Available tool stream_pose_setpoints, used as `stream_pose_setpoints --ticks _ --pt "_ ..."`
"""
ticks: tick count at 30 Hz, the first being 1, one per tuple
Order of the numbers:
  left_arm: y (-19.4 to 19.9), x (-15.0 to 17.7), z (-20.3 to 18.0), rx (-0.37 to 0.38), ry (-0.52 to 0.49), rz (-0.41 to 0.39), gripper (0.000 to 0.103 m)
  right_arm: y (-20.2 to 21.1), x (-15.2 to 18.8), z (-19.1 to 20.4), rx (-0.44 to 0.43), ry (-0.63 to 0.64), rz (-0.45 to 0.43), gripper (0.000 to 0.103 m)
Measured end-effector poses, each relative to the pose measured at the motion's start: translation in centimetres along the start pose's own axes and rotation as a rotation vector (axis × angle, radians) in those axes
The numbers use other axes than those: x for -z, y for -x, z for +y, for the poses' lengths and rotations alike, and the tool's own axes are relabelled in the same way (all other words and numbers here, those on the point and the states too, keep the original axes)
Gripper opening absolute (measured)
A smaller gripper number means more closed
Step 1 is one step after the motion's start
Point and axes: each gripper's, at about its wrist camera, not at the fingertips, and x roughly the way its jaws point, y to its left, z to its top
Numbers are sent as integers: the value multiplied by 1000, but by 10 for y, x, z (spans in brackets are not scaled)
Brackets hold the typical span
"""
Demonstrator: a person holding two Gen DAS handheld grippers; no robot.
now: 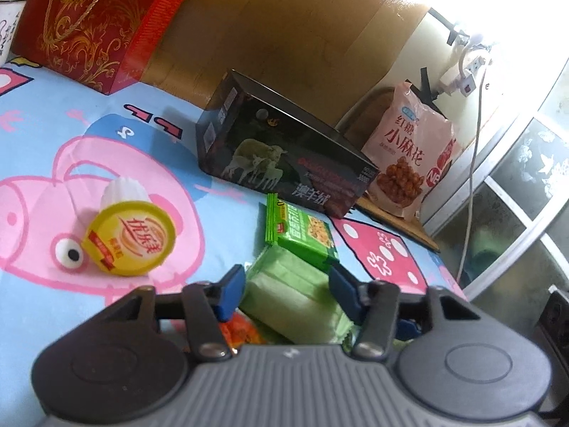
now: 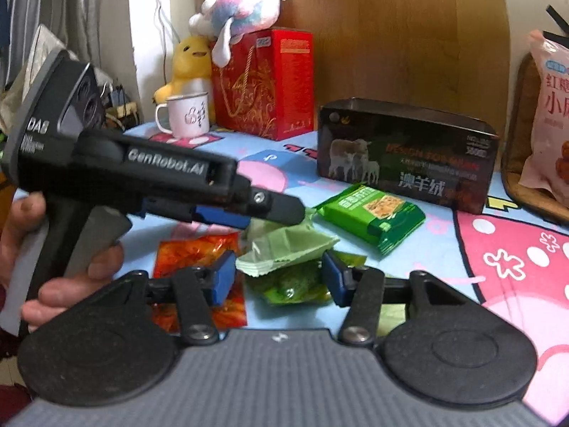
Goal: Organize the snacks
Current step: 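Grasp a pale green packet with the right tool and drop it into the box, then move both tools toward the red spicy strip bag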
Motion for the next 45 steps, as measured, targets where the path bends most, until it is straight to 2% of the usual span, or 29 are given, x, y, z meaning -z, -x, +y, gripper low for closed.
stream_pose_setpoints --ticks 3,7,9,13,16,19,23,25,27,28,31,35,38,41,45 --pt "8 0 -1 22 25 -12 46 6 -1 0 0 0 -13 52" --pt "24 -11 -11 54 33 -63 44 20 -9 4 -2 32 -78 51" --pt "25 -23 -18 59 25 -79 44 23 -18 1 0 45 -115 51" --pt "10 -66 -34 55 -29 -103 44 18 -45 -15 29 82 -178 51" --pt "-13 -100 -44 36 -62 -119 44 6 -69 -38 43 72 -228 51" --pt "-43 -126 -46 0 -65 -113 45 -16 -90 -64 60 37 -240 51" --pt "-83 -147 -40 -96 -57 -101 49 -53 -106 -91 85 -1 -215 52" --pt "-93 -150 -37 -138 -47 -75 49 -71 -107 -94 116 25 -179 59" --pt "-81 -147 -32 -110 -33 -86 50 -75 -104 -89 170 59 -155 62" --pt "-68 -143 -31 -87 -38 -99 51 -68 -100 -86 162 67 -165 62" --pt "-30 -126 -26 -55 -34 -108 54 -36 -86 -85 101 21 -182 63" --pt "22 -83 -18 -2 -35 -118 58 11 -55 -84 16 -100 -188 63" --pt "47 -46 -12 -37 -50 -121 58 37 -27 -74 43 -150 -178 63" --pt "64 -15 -10 -104 -75 -117 58 51 -8 -62 48 -173 -163 63" --pt "75 12 -15 -149 -123 -109 58 50 0 -39 -60 -171 -132 62"
